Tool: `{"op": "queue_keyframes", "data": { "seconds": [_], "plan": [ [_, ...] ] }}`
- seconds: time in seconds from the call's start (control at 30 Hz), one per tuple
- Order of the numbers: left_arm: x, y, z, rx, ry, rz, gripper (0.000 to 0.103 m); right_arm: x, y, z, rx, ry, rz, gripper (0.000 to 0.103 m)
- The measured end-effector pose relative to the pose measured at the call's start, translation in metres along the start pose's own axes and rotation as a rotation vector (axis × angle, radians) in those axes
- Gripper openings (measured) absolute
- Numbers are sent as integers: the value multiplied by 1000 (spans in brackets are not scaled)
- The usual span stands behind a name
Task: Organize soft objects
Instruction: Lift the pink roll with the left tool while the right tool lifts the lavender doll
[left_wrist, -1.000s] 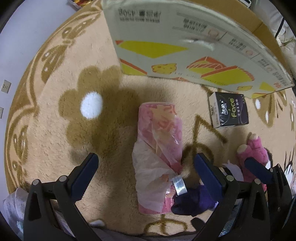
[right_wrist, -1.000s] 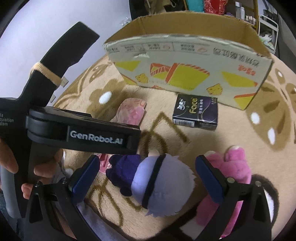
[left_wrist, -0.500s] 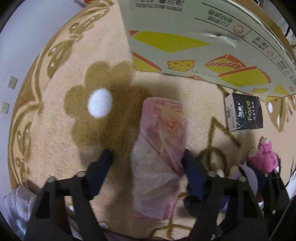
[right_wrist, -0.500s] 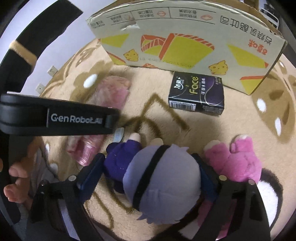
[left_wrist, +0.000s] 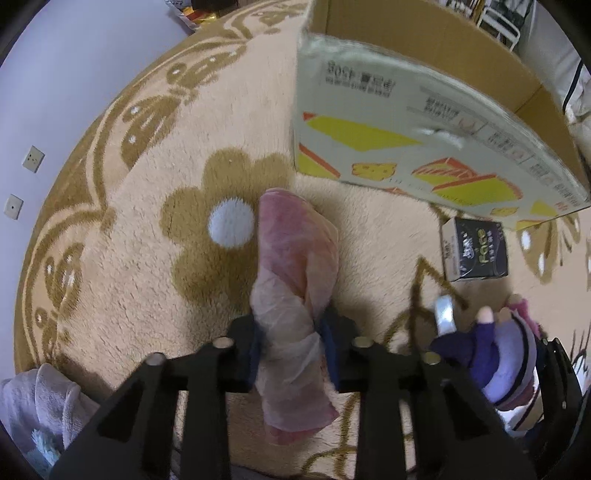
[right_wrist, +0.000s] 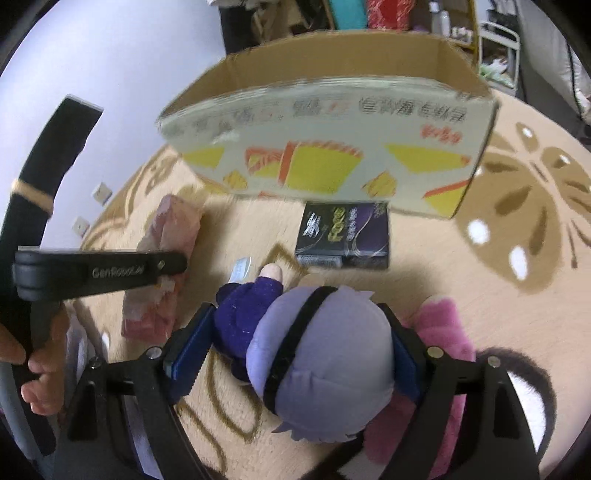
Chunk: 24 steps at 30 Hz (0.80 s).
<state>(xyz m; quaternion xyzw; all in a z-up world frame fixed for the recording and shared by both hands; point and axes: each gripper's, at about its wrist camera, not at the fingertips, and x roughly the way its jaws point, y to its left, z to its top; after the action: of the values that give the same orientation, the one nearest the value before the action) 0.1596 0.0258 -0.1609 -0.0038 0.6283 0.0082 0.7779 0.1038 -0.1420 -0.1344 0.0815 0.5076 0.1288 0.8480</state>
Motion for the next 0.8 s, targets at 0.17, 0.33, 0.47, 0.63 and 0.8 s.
{"op": "queue_keyframes", "data": {
  "seconds": [0.17,0.33,0.47,0.63,0.8],
  "plan": [
    [-12,9,0,-12,-49,-42,14,-18,-10,2,27,-67,8,89],
    [-27,17,-2,-17,-85,-87,14,-34,-13,2,41,-133,3,89],
    [-40,15,-4,-14,-125,-78,14,-41,-11,6,52,-194,3,89],
    [-68,11,-12,-9,-212,-33,14,-49,-15,9,83,-236,16,89],
    [-96,14,-16,-11,-300,-40,14,-65,-17,11,95,-296,32,89]
  ]
}}
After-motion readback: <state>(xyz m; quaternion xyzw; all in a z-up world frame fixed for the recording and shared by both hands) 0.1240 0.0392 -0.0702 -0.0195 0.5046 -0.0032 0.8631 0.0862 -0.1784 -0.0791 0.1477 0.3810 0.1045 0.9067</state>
